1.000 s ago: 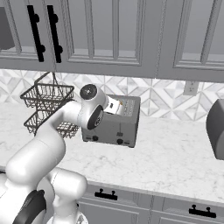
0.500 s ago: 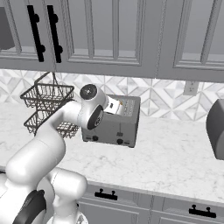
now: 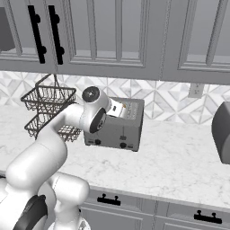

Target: Start the toaster. Once the lever pops up, take the bread to the plate on the dining counter.

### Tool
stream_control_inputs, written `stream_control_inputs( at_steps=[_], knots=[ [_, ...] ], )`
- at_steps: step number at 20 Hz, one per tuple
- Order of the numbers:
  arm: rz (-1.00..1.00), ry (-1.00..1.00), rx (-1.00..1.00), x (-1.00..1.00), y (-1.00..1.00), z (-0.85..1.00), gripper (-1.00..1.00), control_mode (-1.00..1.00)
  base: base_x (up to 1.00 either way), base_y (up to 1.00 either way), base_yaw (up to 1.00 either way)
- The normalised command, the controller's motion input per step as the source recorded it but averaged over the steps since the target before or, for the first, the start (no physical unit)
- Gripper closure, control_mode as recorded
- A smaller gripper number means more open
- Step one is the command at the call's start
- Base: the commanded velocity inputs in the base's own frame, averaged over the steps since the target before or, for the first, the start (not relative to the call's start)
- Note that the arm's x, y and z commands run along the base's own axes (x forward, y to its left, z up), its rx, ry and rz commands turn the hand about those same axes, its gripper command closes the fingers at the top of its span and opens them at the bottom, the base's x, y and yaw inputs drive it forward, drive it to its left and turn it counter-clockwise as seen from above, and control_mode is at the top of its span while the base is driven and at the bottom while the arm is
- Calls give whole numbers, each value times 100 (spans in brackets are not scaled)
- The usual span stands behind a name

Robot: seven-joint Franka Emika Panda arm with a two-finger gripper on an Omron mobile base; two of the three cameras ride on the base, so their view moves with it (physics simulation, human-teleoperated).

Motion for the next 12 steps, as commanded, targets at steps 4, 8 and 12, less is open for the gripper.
stream_control_inputs(
  at_steps=[4,8,12],
  knots=[
    [0,0,0,0,0,0,-100,-100,0,0,0],
    [0,0,0,0,0,0,-100,-100,0,0,0],
    [0,0,0,0,0,0,-100,-100,0,0,0]
  ],
)
